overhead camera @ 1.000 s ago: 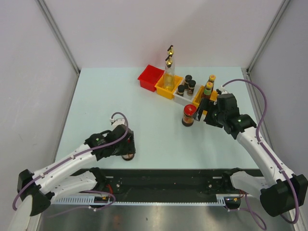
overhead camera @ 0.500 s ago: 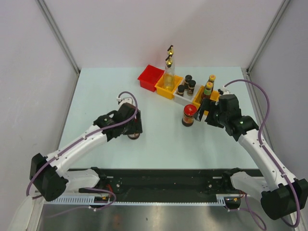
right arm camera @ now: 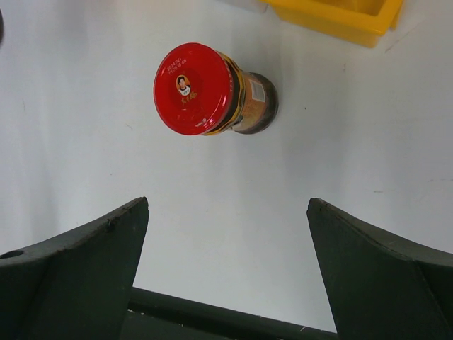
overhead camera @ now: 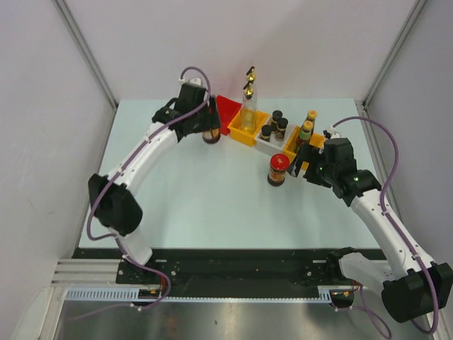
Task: Organize the condiment bottles
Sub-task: Place the bottle in the storage box.
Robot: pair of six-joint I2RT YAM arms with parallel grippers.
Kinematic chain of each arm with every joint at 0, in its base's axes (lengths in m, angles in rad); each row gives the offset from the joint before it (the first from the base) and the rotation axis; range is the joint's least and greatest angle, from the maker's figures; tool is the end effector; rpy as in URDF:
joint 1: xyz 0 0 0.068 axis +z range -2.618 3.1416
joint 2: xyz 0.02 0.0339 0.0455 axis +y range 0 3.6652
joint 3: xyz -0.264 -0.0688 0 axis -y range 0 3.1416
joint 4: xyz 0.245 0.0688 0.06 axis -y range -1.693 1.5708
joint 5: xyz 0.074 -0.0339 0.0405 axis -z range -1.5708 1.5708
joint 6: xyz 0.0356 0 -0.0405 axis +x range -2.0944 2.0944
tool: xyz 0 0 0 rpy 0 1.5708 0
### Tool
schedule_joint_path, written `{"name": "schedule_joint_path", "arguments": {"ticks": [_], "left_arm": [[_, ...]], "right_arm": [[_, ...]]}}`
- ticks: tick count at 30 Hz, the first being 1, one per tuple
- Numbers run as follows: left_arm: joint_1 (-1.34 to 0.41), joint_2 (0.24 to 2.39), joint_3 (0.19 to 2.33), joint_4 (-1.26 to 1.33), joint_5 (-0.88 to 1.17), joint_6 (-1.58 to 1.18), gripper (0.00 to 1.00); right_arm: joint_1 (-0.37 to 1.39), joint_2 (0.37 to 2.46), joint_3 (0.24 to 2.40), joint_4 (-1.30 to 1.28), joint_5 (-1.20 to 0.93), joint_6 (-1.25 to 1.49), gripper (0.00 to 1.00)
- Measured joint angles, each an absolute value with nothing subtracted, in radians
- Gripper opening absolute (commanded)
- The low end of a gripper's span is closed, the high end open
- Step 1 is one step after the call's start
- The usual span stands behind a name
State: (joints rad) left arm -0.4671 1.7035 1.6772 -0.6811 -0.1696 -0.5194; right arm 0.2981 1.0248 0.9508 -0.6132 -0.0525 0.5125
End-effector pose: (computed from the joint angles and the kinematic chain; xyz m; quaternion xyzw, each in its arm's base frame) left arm 0.3459 -0.1677 0.3578 -0.0591 0.9038 -0.1296 0.4036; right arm 0.2063 0.0653 0.3113 0.0855 0.8997 0.1903 0.3834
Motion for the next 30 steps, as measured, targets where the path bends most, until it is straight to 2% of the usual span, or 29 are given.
{"name": "schedule_joint_path", "arguments": {"ticks": [10,30], "left_arm": [[-0.416,2.139,2.236,-0.636,-0.112,-0.476,0.00],[-0.324,2.379,2.270,-0.316,-0.006,-0.355,0.00]], "right_arm": [[0.273,1.039,0.950,-0.578,-0.061,0.512,1.00],[0.246,1.129,0.950,-0.555,-0.061,0.496,1.00]]}}
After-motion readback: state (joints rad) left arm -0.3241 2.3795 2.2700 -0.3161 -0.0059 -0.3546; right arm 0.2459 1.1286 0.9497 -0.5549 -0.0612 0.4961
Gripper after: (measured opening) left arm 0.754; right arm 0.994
